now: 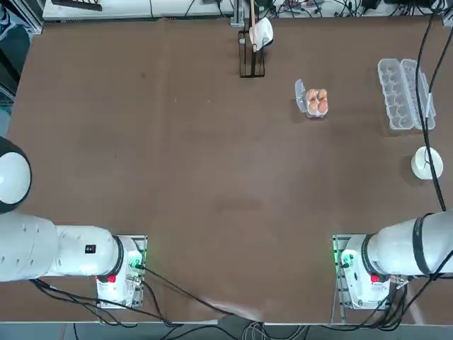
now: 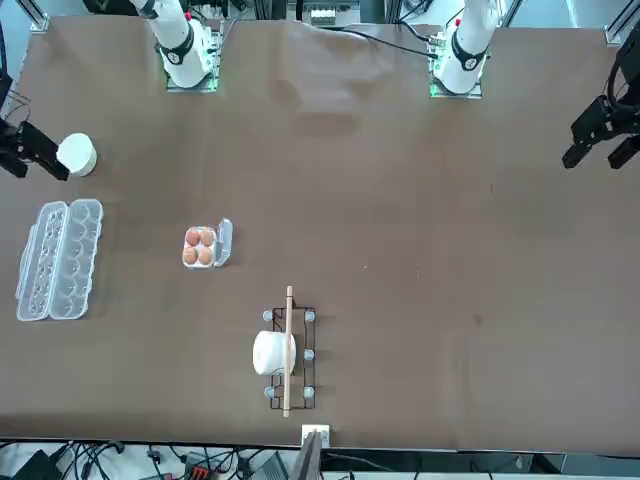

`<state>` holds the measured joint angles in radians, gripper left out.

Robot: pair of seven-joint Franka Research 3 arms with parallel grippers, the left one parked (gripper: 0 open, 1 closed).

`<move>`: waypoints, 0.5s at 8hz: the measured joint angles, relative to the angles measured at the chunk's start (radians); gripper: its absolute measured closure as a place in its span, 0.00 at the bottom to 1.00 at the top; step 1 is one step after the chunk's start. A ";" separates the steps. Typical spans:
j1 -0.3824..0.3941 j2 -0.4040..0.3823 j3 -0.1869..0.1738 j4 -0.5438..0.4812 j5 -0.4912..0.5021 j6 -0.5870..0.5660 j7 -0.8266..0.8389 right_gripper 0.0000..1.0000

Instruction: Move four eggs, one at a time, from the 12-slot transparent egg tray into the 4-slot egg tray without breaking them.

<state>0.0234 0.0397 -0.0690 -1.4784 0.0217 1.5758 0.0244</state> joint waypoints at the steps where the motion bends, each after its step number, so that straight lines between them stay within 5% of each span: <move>1: -0.003 -0.008 0.001 -0.010 0.000 -0.017 -0.002 0.00; 4: -0.001 -0.012 0.015 -0.032 0.000 -0.092 -0.002 0.00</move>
<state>0.0226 0.0273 -0.0540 -1.5106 0.0216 1.4842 0.0223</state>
